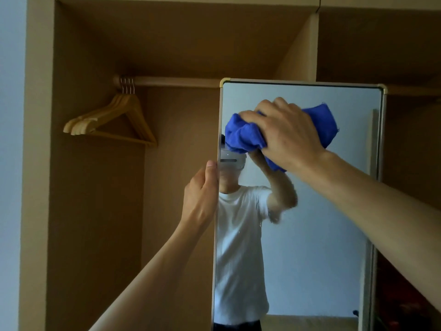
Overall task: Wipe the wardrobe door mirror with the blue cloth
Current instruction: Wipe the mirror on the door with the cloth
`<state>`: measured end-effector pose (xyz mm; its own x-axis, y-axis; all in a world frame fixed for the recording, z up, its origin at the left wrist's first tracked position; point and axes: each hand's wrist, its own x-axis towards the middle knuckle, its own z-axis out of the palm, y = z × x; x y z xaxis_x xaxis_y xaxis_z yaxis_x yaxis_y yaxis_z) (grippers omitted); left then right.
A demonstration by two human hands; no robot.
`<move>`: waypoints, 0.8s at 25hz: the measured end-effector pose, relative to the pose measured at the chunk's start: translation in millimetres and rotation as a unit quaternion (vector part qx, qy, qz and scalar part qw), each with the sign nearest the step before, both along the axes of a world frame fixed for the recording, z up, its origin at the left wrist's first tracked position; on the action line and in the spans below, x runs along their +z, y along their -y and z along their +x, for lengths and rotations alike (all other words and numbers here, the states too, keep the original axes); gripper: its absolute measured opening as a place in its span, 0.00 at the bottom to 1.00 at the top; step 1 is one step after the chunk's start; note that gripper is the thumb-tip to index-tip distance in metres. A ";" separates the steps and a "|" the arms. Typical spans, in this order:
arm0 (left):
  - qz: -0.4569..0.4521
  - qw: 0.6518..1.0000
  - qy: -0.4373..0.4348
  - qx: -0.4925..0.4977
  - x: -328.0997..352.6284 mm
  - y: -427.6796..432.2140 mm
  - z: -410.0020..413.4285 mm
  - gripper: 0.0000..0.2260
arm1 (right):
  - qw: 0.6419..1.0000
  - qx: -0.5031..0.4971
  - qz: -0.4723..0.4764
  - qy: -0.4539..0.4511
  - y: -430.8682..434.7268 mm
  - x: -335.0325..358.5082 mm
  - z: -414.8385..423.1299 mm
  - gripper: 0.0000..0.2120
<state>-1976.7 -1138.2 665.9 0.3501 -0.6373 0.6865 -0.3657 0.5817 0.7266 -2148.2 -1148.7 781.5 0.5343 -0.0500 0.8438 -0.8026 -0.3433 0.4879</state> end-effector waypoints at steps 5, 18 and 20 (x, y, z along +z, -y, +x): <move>-0.028 0.998 0.022 0.042 -8.2 2.1 -6.1 0.20 | 0.999 -0.005 -0.004 -0.041 1.7 -34.1 -3.6 0.18; -0.009 0.997 0.027 0.076 -19.2 4.7 -29.8 0.16 | 0.998 0.017 0.028 -0.059 2.6 -84.8 -20.9 0.19; -0.007 0.996 0.019 0.087 -16.5 3.1 -36.6 0.12 | 0.999 0.010 0.026 -0.044 2.6 -62.1 -29.6 0.19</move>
<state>-2013.3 -1141.3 649.4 0.4278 -0.5602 0.7093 -0.4890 0.5166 0.7029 -2177.8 -1151.3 719.4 0.6071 -0.0814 0.7904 -0.7502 -0.3866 0.5364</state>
